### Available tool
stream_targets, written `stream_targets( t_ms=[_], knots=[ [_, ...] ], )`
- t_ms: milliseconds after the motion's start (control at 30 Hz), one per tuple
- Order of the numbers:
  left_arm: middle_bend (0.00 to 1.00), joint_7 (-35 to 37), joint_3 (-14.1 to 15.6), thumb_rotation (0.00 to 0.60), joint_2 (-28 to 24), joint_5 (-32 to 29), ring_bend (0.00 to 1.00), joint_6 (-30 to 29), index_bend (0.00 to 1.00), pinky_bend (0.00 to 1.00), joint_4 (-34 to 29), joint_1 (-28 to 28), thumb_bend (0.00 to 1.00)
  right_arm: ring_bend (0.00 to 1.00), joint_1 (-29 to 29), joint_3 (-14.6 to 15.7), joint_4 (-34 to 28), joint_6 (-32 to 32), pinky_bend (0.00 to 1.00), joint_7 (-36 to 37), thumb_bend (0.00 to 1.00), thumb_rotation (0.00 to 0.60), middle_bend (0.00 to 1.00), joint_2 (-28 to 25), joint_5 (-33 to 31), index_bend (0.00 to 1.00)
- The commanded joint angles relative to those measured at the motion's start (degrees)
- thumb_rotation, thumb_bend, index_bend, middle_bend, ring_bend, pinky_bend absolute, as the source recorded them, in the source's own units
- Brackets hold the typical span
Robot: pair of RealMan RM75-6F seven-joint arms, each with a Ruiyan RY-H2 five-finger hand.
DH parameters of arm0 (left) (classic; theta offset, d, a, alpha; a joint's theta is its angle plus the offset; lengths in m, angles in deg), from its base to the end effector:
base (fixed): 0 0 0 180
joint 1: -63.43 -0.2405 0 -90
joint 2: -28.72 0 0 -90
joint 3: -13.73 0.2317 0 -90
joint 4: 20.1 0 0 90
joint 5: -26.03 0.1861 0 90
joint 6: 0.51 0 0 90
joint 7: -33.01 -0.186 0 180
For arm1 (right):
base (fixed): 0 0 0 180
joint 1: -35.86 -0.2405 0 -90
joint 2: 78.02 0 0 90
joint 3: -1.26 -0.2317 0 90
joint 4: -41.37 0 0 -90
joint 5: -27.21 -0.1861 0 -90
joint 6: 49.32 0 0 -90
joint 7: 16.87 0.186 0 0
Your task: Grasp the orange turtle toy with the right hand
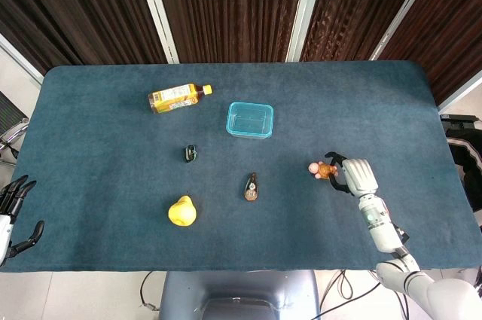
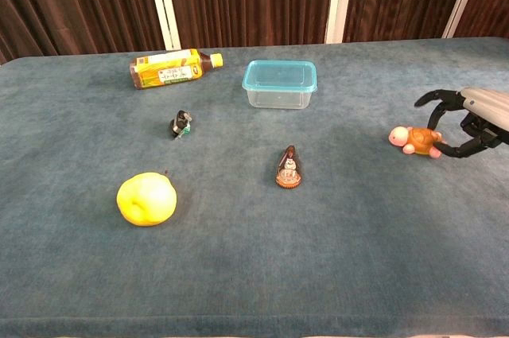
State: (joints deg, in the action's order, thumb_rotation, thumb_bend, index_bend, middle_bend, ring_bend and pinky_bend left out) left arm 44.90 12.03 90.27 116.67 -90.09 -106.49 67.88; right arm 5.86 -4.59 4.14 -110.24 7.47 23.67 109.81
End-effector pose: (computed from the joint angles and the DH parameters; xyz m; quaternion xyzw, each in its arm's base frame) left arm -0.2830 0.2141 0.1958 -0.5947 -0.3733 -0.4354 0.5634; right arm -0.2827 -0.3661 0.0157 0.6378 -0.4423 0.3983 0.4888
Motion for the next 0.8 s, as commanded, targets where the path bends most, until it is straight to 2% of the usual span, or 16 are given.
stream_targets(
  t_ms=[33,133,167,233,267,300,333,433,533,633,700,800],
  knots=[
    [0.04,-0.08,0.05,0.6,-0.01,0.04,0.08,0.02,0.1,0.35,-0.07,0.0,0.42,1.0,2.52,1.56,-10.8,-1.22,0.98,-6.58,0.22,0.6,0.4,-7.3,0.31,0.08],
    [0.04,-0.21,0.07,0.6,-0.01,0.03,0.08,-0.02,0.1,0.35,-0.15,-0.03,0.42,0.94,4.3,2.26,-19.52,-1.88,0.92,-12.21,0.13,0.6,0.34,-12.77,-0.33,0.02],
    [0.04,-0.22,0.07,0.6,-0.01,0.02,0.08,-0.04,0.1,0.35,-0.16,-0.04,0.42,0.87,4.96,2.39,-22.47,-2.31,0.89,-14.1,0.11,0.6,0.31,-14.57,-0.69,0.0],
    [0.04,-0.26,0.05,0.6,-0.03,-0.07,0.08,-0.02,0.1,0.35,-0.18,-0.06,0.42,0.64,6.9,2.41,-29.78,-4.16,0.83,-19.2,0.07,0.6,0.25,-18.85,-2.01,0.0],
    [0.04,-0.24,0.05,0.6,-0.05,-0.09,0.08,-0.02,0.1,0.35,-0.2,-0.07,0.42,0.57,7.92,2.32,-33.07,-5.51,0.79,-21.4,0.07,0.6,0.23,-20.6,-2.62,0.0],
    [0.04,-0.26,0.05,0.6,-0.05,-0.12,0.08,-0.05,0.1,0.35,-0.21,-0.1,0.42,0.45,9.39,2.17,-37.32,-7.9,0.69,-24.06,0.06,0.6,0.2,-22.74,-3.14,0.0],
    [0.04,-0.32,0.04,0.6,-0.03,-0.15,0.08,-0.09,0.1,0.35,-0.2,-0.13,0.42,0.38,10.54,2.05,-40.24,-10.17,0.6,-25.7,0.06,0.6,0.19,-24.17,-3.14,0.0],
    [0.04,-0.83,0.03,0.6,0.07,-0.3,0.08,-0.03,0.1,0.35,-0.26,-0.15,0.42,0.28,14.18,2.69,-48.39,-17.41,0.38,-28.13,0.06,0.6,0.17,-29.08,-0.72,0.0],
    [0.04,-1.52,-0.1,0.6,0.2,-0.58,0.08,0.1,0.1,0.35,-0.45,-0.12,0.42,0.15,18.42,3.41,-54.44,-24.44,0.22,-30.71,0.06,0.6,0.16,-33.1,0.72,0.0],
    [0.04,-2.43,-0.3,0.6,0.4,-1.04,0.08,0.24,0.1,0.35,-0.86,-0.09,0.42,0.02,22.75,3.62,-57.92,-30.19,0.03,-34.87,0.06,0.6,0.06,-34.8,-0.7,0.0],
    [0.04,-3.21,-0.43,0.6,0.58,-1.22,0.08,0.32,0.1,0.35,-1.14,-0.03,0.42,0.0,24.93,3.51,-58.6,-32.53,0.0,-36.83,0.06,0.6,0.02,-34.84,-2.25,0.0],
    [0.04,-4.6,-0.54,0.6,0.95,-1.28,0.08,0.54,0.1,0.35,-1.5,0.17,0.42,0.0,26.6,3.35,-59.24,-32.78,0.0,-37.4,0.06,0.6,0.0,-35.0,-4.67,0.0]
  ],
)
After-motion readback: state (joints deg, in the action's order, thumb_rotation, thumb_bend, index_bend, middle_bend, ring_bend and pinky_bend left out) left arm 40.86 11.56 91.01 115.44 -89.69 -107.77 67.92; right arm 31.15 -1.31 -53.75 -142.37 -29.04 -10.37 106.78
